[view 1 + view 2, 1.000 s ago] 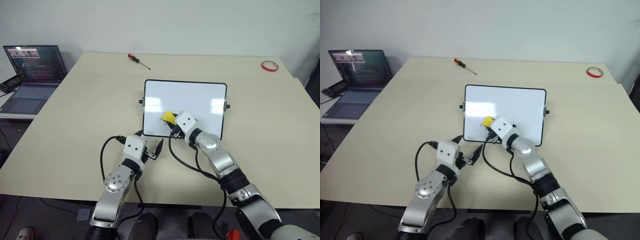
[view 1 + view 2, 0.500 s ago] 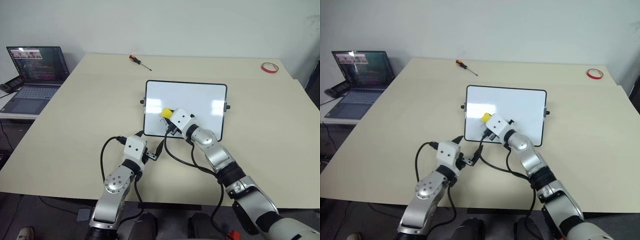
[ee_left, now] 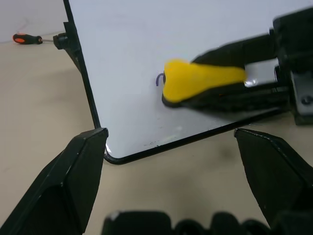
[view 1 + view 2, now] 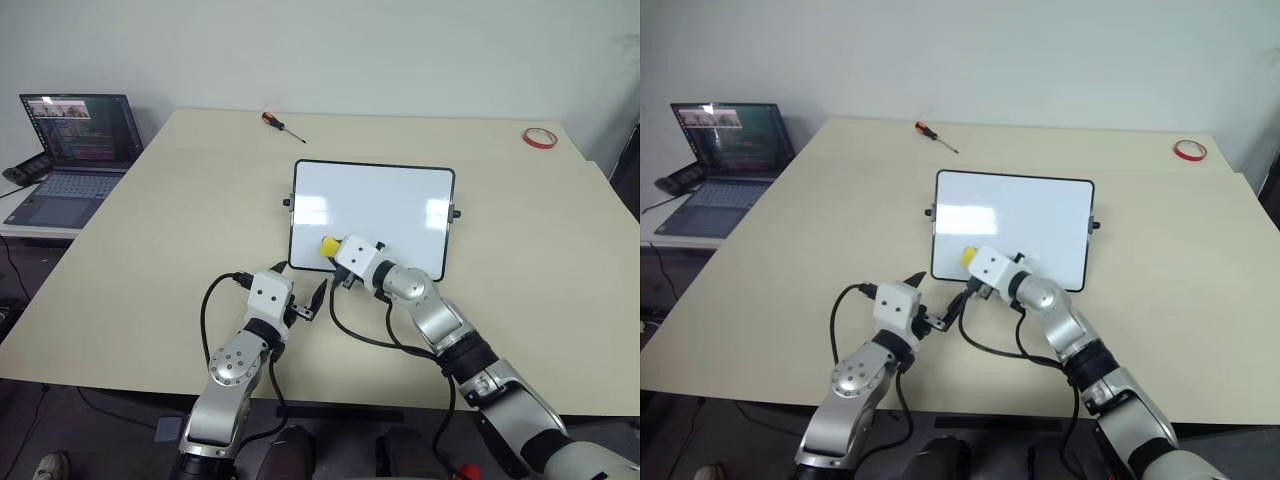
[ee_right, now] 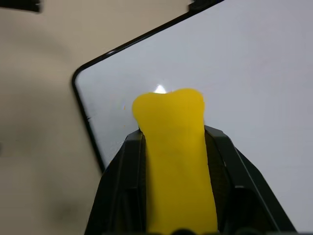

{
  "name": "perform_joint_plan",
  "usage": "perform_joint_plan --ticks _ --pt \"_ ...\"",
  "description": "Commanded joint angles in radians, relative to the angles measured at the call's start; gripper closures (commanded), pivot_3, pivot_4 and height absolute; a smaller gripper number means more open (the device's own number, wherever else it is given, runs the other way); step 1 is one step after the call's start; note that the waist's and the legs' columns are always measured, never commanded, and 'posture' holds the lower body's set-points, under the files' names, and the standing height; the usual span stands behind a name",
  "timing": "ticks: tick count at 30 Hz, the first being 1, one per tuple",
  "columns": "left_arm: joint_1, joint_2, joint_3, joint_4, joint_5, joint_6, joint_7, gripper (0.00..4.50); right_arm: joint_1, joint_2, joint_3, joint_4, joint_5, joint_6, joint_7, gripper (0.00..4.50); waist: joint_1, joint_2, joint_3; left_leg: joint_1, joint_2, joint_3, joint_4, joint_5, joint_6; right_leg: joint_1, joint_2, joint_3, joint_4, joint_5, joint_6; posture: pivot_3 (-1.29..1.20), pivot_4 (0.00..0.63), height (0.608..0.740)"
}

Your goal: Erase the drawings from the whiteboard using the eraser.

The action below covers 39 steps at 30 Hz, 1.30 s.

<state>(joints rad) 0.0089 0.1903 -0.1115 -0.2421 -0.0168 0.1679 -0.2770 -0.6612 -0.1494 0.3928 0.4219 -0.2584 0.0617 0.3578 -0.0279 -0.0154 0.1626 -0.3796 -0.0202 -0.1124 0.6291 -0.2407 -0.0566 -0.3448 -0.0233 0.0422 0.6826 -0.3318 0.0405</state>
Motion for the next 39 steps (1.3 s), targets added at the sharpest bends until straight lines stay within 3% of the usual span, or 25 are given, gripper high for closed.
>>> perform_joint_plan --ticks 1,5,13,22,25,32,35,39 --pt "-0.014 -0.003 -0.002 -0.036 -0.002 -0.011 0.000 0.00 -0.038 -0.003 -0.046 0.076 -0.032 0.019 -0.085 3.26 0.000 0.000 0.000 0.000 0.000 0.000 0.000 0.000 0.000 0.000 0.000 0.000 0.000 0.000 0.000 0.00 0.150 0.740" --pt "-0.014 -0.002 -0.001 -0.036 -0.002 -0.011 0.002 0.00 -0.057 0.013 -0.032 0.098 -0.044 0.012 -0.113 3.26 -0.001 0.000 0.000 0.000 0.000 0.000 0.000 0.000 0.000 0.000 0.000 0.000 0.000 0.000 0.000 0.00 0.150 0.740" --pt "-0.012 -0.004 0.000 -0.037 0.001 -0.008 0.010 0.00 0.009 -0.007 0.087 0.058 -0.099 -0.007 0.027 3.26 -0.004 0.000 0.000 0.000 0.001 0.001 -0.001 0.000 0.000 0.000 0.000 0.000 -0.001 0.001 0.000 0.00 0.150 0.740" --pt "-0.016 -0.007 -0.010 -0.031 0.001 -0.006 0.007 0.00 0.022 -0.038 0.055 0.027 -0.099 0.007 0.036 3.26 -0.002 0.000 0.000 0.000 0.000 0.001 -0.002 0.000 0.000 -0.001 0.000 0.000 -0.001 0.001 0.000 0.00 0.150 0.740" --pt "-0.023 -0.006 -0.010 -0.030 -0.005 -0.006 0.001 0.00 0.048 -0.038 -0.010 -0.028 -0.050 0.006 0.012 3.26 0.002 0.000 0.000 -0.001 0.000 0.000 -0.002 0.000 0.000 -0.001 0.000 0.000 -0.002 0.001 0.000 0.00 0.150 0.740" --pt "-0.034 0.022 -0.020 -0.033 -0.029 -0.012 -0.061 0.00 0.251 -0.146 -0.169 -0.457 0.021 0.125 0.044 3.26 0.019 0.000 0.001 -0.011 -0.002 -0.001 -0.001 0.000 0.000 -0.008 -0.002 0.000 -0.003 0.000 0.000 0.00 0.150 0.740" --pt "-0.092 0.053 -0.016 0.006 -0.050 -0.025 -0.127 0.00 0.406 -0.201 -0.273 -0.764 0.046 0.262 0.068 3.26 0.025 0.001 0.002 -0.016 -0.001 -0.003 -0.001 0.000 0.000 -0.012 -0.002 -0.001 -0.003 0.000 0.000 0.00 0.150 0.740" --pt "-0.217 0.070 -0.058 0.091 -0.130 -0.028 -0.298 0.00 0.560 -0.219 -0.385 -1.014 0.048 0.490 0.063 3.26 0.024 0.001 0.002 -0.019 -0.001 -0.002 -0.001 0.000 0.000 -0.015 -0.002 -0.001 -0.003 0.000 0.000 0.00 0.150 0.740"
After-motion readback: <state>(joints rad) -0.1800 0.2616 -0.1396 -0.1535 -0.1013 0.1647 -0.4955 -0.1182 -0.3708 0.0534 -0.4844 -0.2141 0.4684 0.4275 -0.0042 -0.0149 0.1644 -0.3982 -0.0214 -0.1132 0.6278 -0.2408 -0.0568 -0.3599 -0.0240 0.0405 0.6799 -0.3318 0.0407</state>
